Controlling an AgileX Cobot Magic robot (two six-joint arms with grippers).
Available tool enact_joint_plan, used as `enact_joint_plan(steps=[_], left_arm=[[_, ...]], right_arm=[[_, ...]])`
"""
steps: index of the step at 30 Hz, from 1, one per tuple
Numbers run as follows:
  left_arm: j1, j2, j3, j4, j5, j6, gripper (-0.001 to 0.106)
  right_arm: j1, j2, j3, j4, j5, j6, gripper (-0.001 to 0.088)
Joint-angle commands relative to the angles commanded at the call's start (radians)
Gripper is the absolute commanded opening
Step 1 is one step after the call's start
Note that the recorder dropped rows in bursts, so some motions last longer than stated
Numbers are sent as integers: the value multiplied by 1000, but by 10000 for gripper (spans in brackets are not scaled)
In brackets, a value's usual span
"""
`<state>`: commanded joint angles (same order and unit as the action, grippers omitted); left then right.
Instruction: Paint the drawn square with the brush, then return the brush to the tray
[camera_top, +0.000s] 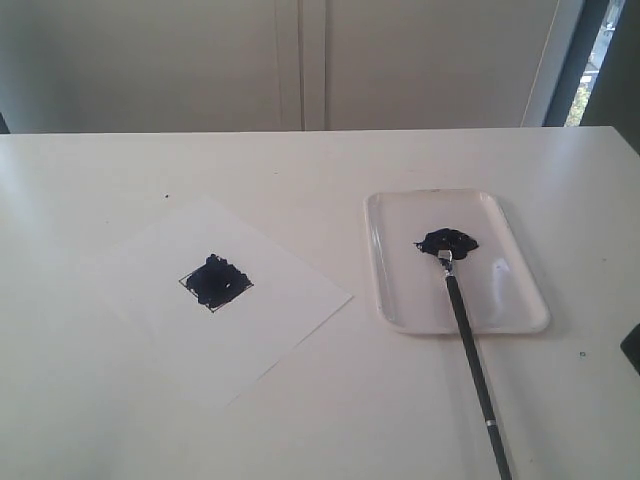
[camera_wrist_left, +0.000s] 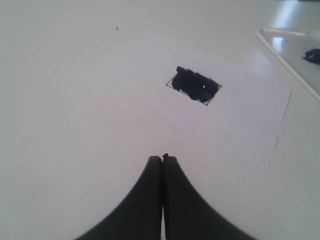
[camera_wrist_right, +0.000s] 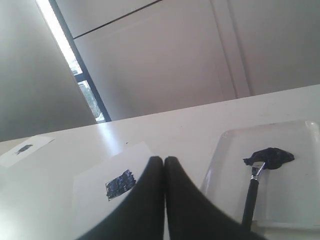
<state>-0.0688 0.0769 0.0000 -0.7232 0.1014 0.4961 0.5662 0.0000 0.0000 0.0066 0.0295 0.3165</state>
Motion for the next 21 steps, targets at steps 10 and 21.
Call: enact_joint_plan(steps=[10,21], left_arm=[[166,-77,0,0,-24,0,0],[166,-77,0,0,-24,0,0]], right_arm=[[-152,0,0,0,1,0,0],[-330,0,0,0,1,0,0]])
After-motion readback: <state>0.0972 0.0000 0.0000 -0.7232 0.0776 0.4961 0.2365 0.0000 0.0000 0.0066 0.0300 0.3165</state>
